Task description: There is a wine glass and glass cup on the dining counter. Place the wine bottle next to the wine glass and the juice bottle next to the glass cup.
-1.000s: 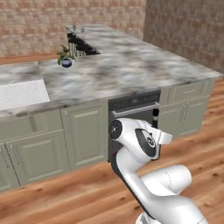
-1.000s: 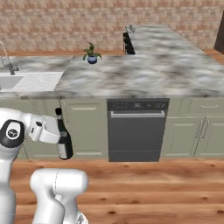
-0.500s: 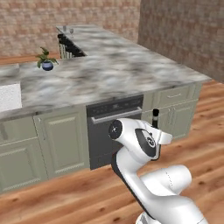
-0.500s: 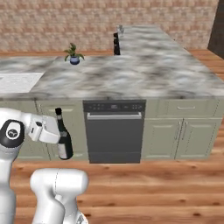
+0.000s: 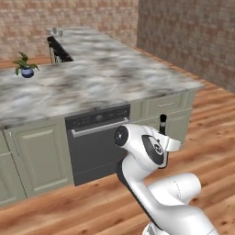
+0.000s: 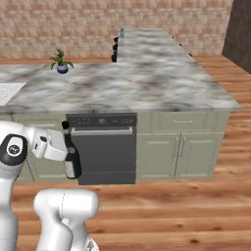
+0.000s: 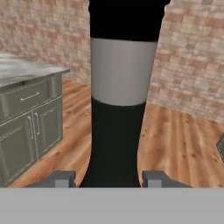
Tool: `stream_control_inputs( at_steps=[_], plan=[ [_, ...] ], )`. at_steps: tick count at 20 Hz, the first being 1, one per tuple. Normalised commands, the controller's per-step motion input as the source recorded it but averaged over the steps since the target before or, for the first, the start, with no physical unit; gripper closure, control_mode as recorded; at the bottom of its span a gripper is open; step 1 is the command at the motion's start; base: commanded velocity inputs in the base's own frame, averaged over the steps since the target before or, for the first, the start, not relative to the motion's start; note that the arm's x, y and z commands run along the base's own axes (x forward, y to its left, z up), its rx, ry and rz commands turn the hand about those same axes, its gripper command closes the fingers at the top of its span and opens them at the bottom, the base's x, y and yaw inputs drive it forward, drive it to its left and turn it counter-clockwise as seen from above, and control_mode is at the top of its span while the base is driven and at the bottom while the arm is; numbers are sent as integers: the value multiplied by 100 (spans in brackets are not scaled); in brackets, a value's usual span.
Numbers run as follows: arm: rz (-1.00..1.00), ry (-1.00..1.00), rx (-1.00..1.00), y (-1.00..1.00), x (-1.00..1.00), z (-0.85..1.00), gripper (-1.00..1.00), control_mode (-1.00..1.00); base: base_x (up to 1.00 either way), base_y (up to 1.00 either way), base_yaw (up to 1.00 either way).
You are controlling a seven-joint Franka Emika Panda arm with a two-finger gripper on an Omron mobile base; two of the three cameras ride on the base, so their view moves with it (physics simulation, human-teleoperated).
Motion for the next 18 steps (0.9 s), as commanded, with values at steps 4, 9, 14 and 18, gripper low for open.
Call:
stream_control_inputs(
  at_steps=[4,9,14,18],
  plan=[
    [0,0,0,0,0,0,100,100,34,-51,-17],
    [0,0,0,0,0,0,100,100,34,-49,-20],
    [0,0,0,0,0,0,100,100,36,-44,-25],
    [0,0,0,0,0,0,100,100,42,-43,-19]
  ],
)
